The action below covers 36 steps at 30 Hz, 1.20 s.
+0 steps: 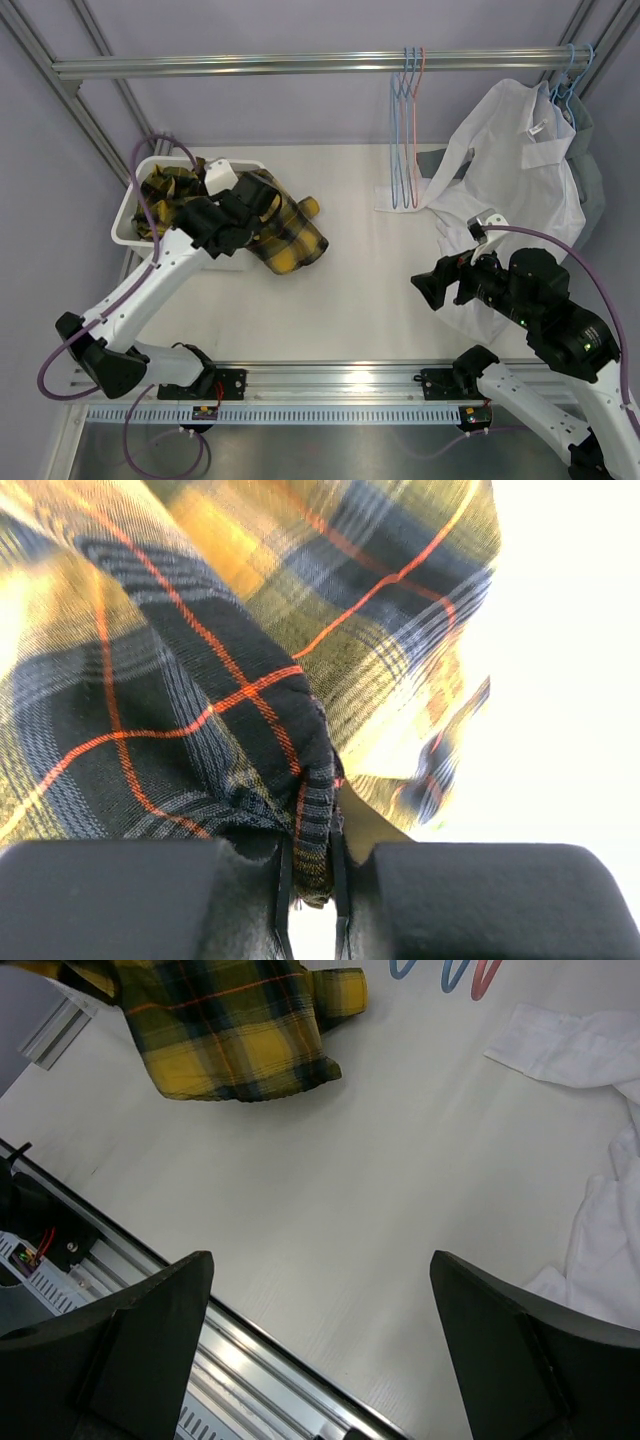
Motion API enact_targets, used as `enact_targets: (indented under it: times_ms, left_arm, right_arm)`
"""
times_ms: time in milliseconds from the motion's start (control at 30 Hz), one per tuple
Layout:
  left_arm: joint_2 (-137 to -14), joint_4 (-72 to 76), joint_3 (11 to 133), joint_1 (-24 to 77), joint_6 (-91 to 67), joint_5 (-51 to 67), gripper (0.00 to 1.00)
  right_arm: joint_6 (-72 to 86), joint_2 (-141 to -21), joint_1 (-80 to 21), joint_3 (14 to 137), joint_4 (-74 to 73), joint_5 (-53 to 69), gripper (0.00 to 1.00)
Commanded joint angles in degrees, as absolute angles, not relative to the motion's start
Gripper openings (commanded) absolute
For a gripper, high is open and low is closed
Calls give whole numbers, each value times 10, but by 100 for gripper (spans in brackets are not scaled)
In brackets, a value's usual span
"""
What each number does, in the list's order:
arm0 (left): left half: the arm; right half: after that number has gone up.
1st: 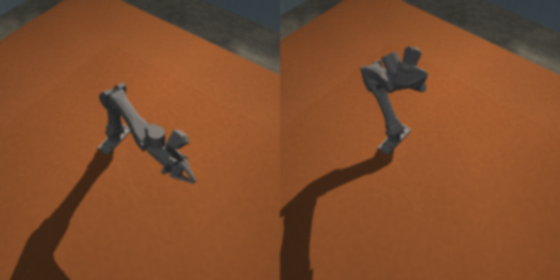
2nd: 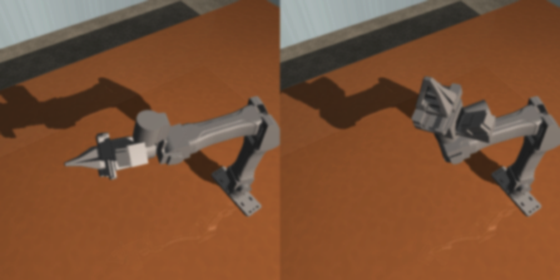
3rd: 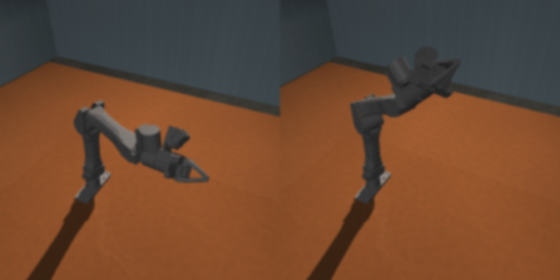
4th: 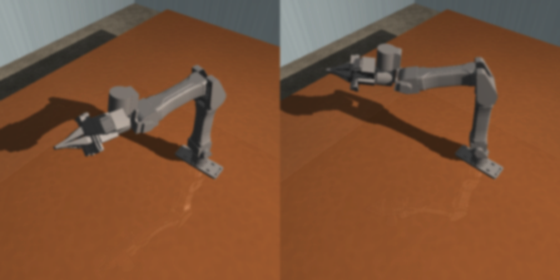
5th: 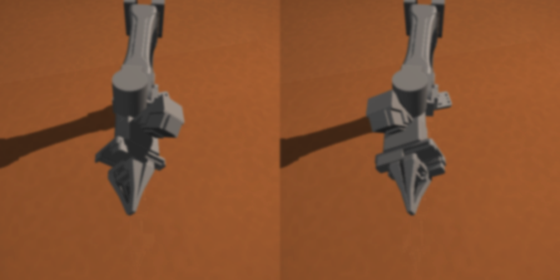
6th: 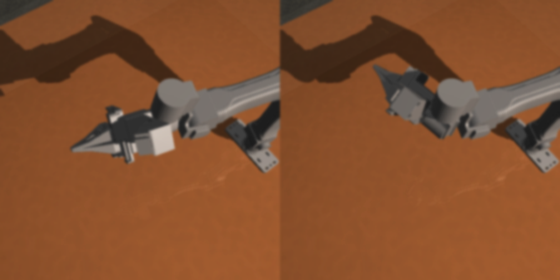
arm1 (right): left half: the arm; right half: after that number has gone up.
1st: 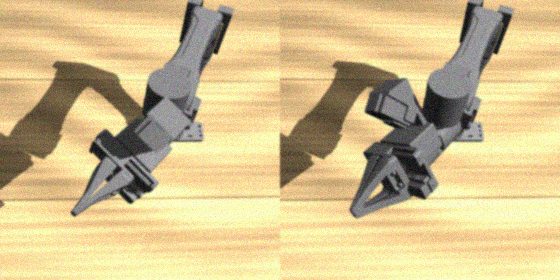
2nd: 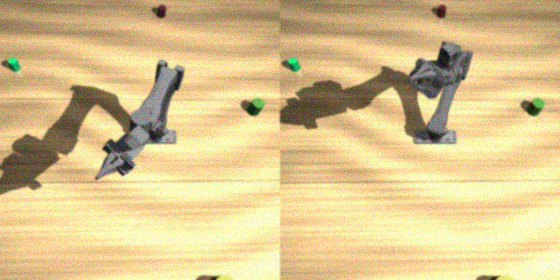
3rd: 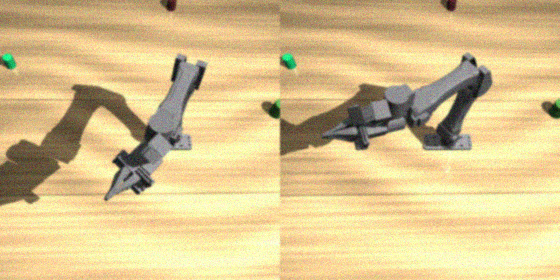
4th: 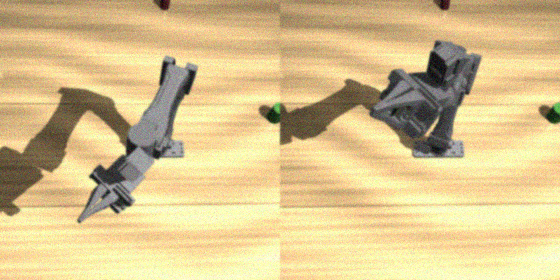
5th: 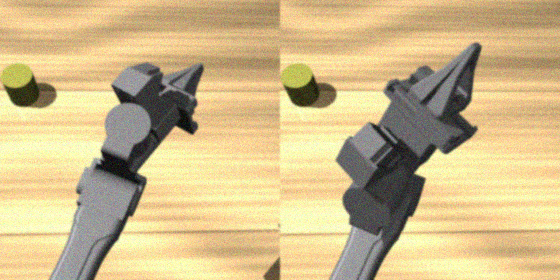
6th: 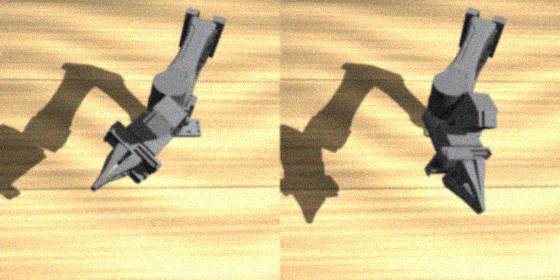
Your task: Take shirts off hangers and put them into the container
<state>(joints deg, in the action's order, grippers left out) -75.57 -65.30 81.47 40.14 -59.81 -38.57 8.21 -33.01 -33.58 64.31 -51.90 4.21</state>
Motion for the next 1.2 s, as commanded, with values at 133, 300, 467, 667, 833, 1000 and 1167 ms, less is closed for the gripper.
enact_targets:
  times_ms: [133,300,467,667,833,1000,1167]
  left_arm:
    - [-724,-641,886,280,-445,-334,3]
    - [-769,-580,895,145,-367,-246,4]
    - [-854,-536,908,58,-316,-168,5]
    - [-989,-506,912,-17,-291,-123,4]
    - [-1070,-505,907,-44,-274,-112,6]
    - [-1110,-508,885,-46,-258,-116,15]
    - [-1084,-505,858,-47,-250,-138,28]
  right_arm:
    - [96,-337,-334,661,-498,57,100]
    - [112,-341,-334,664,-491,55,99]
    - [129,-348,-335,669,-484,53,99]
    - [146,-362,-335,671,-479,45,99]
    - [158,-376,-335,671,-473,41,99]
    - [164,-384,-335,665,-462,39,99]
    - [163,-389,-335,665,-456,40,99]
